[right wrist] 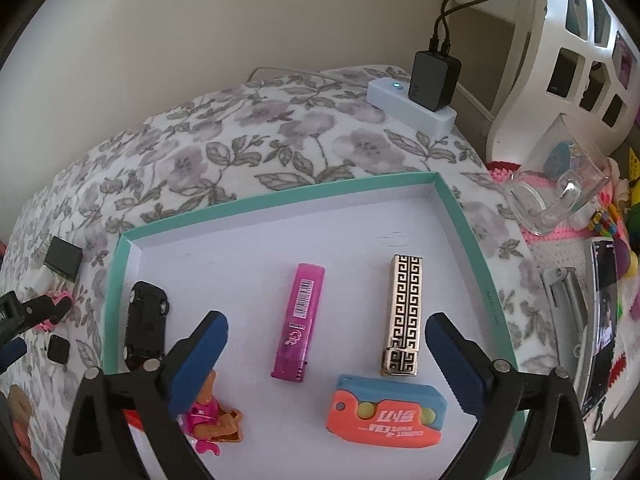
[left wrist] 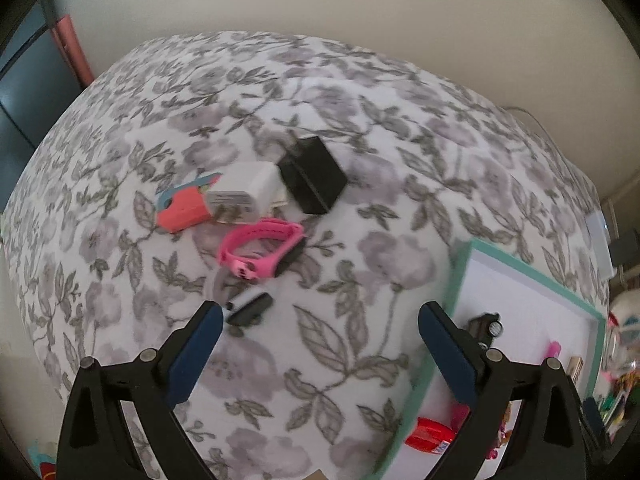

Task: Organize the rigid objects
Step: 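Move both open tools back toward the pile of gadgets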

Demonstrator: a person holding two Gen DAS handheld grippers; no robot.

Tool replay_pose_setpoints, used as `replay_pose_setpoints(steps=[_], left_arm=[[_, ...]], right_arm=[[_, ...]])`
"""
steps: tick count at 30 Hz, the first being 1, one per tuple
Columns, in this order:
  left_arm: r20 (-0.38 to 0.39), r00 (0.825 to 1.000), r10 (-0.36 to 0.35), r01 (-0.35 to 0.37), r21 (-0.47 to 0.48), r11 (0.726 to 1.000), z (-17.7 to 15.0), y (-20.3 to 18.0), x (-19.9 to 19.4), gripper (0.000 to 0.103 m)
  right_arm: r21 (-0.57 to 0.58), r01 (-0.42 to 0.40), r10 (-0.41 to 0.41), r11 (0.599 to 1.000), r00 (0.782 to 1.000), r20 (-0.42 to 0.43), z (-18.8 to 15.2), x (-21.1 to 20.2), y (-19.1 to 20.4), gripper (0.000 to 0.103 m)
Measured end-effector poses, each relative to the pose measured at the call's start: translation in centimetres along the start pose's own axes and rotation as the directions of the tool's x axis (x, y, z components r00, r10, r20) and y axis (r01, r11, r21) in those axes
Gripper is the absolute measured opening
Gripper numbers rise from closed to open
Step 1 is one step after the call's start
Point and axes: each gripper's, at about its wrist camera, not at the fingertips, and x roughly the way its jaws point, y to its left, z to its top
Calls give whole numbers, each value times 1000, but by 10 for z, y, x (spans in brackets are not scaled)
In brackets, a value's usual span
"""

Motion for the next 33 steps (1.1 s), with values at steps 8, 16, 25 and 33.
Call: replay_pose_setpoints(steps=[8, 16, 25, 33], left_arm=[[4, 1000, 0, 0, -87, 996, 24, 46, 2, 98], [80, 995, 51, -40, -134, 990, 49, 100, -16, 98], [85, 993, 81, -63, -200, 978, 66, 156, -20, 98], [-42, 995, 88, -96, -243, 965, 61, 178, 17, 98]], right_arm=[[-17, -12, 13, 1000, 1000, 9, 2, -2, 16, 102], [-51, -88, 91, 995, 994, 63, 12, -23, 59, 102], [-191, -162, 177, 968, 982, 68, 9, -34, 140, 102], [-274, -235, 237, 933, 971, -26, -11, -14, 206, 102]])
